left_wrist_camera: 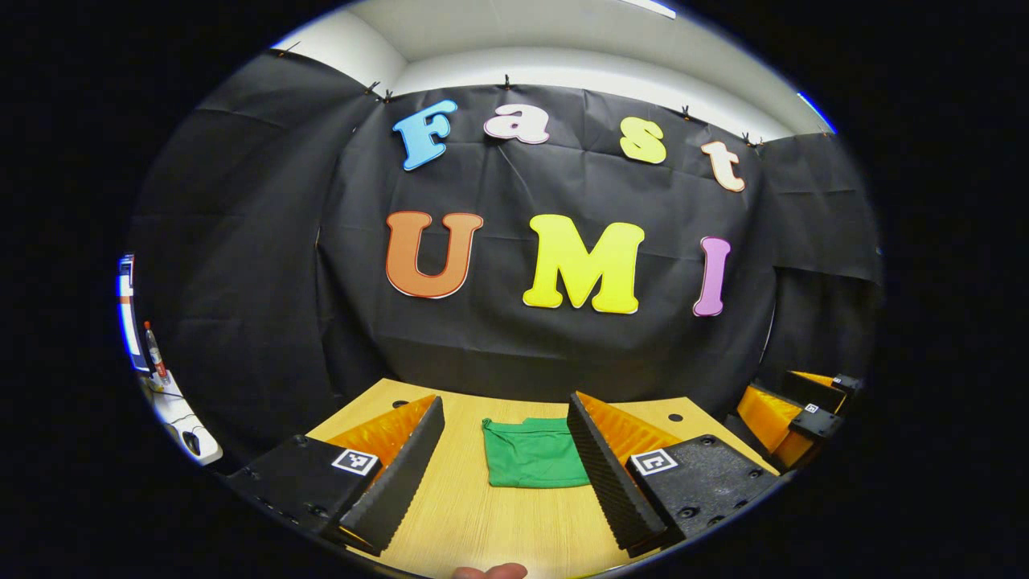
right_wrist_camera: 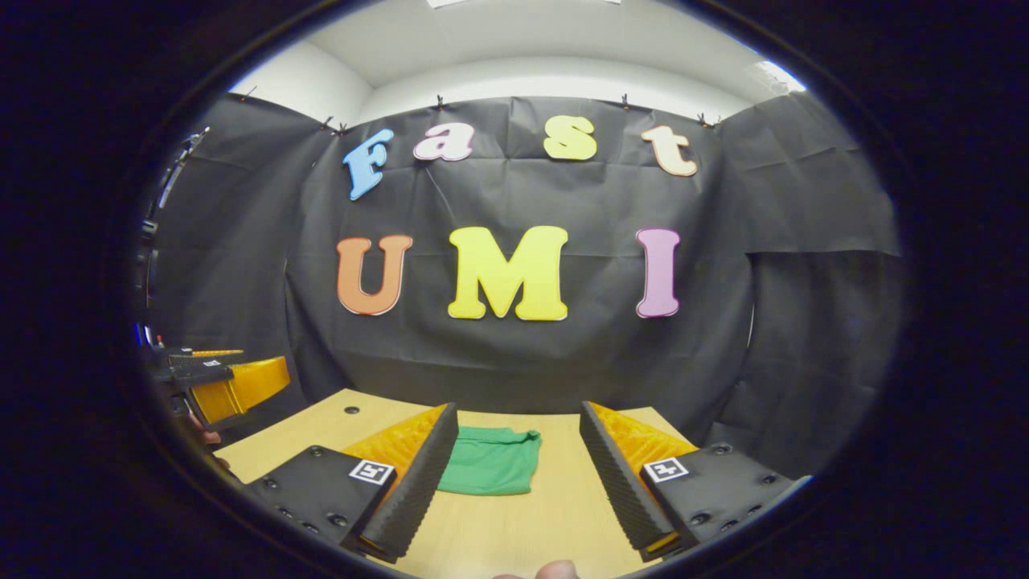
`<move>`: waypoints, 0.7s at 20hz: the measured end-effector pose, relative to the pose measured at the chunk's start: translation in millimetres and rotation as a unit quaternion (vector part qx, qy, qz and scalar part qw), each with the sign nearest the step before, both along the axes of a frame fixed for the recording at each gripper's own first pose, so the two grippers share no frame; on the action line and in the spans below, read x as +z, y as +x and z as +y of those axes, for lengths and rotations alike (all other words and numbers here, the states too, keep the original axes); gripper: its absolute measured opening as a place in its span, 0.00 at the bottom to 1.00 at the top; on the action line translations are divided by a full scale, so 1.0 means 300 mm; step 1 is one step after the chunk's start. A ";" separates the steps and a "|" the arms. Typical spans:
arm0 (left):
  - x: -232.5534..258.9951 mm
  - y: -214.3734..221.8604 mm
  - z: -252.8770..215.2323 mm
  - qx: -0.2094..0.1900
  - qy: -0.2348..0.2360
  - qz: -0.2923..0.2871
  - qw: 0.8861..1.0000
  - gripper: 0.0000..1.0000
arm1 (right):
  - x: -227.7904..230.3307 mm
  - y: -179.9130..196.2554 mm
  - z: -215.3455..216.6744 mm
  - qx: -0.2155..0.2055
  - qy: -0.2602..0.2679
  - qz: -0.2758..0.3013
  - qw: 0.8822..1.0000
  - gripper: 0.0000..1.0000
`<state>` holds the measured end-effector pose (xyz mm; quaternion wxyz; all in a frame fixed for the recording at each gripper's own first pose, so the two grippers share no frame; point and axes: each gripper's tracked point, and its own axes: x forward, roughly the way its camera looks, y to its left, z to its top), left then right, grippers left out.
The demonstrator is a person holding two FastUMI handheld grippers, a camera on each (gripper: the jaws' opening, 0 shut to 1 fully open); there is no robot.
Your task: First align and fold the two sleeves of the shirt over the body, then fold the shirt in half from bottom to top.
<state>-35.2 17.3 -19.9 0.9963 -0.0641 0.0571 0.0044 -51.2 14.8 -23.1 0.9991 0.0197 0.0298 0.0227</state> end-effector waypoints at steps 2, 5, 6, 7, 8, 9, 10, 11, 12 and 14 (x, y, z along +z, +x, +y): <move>0.008 -0.001 -0.002 0.000 0.008 -0.002 1.000 0.98 | 0.005 0.004 -0.002 0.000 0.007 -0.005 1.000 0.93; 0.015 -0.003 -0.004 0.000 0.012 -0.007 1.000 0.98 | -0.004 0.014 0.003 0.000 0.013 -0.003 1.000 0.93; 0.015 -0.003 -0.005 -0.001 0.013 -0.006 1.000 0.98 | -0.002 0.017 0.006 0.001 0.012 -0.003 1.000 0.93; 0.013 -0.003 0.001 0.000 0.014 -0.005 1.000 0.98 | 0.004 0.021 0.010 0.001 0.012 -0.003 1.000 0.93; 0.018 -0.001 0.001 0.000 0.016 -0.005 1.000 0.98 | 0.010 0.030 0.014 0.002 0.012 -0.005 1.000 0.93; 0.030 0.005 0.004 0.001 0.019 -0.008 1.000 0.98 | 0.013 0.036 0.021 0.004 0.012 -0.006 1.000 0.93; 0.035 0.007 0.010 0.001 0.023 -0.010 1.000 0.98 | 0.018 0.040 0.026 0.004 0.013 -0.008 1.000 0.93; 0.040 0.011 0.014 0.001 0.026 -0.012 1.000 0.98 | 0.019 0.043 0.031 0.005 0.015 -0.008 1.000 0.93; 0.046 0.016 0.016 0.001 0.028 -0.015 1.000 0.98 | 0.015 0.045 0.039 0.007 0.017 -0.007 1.000 0.93; 0.045 0.024 0.013 -0.003 0.026 -0.016 1.000 0.88 | 0.016 0.050 0.050 0.011 0.012 -0.008 1.000 0.93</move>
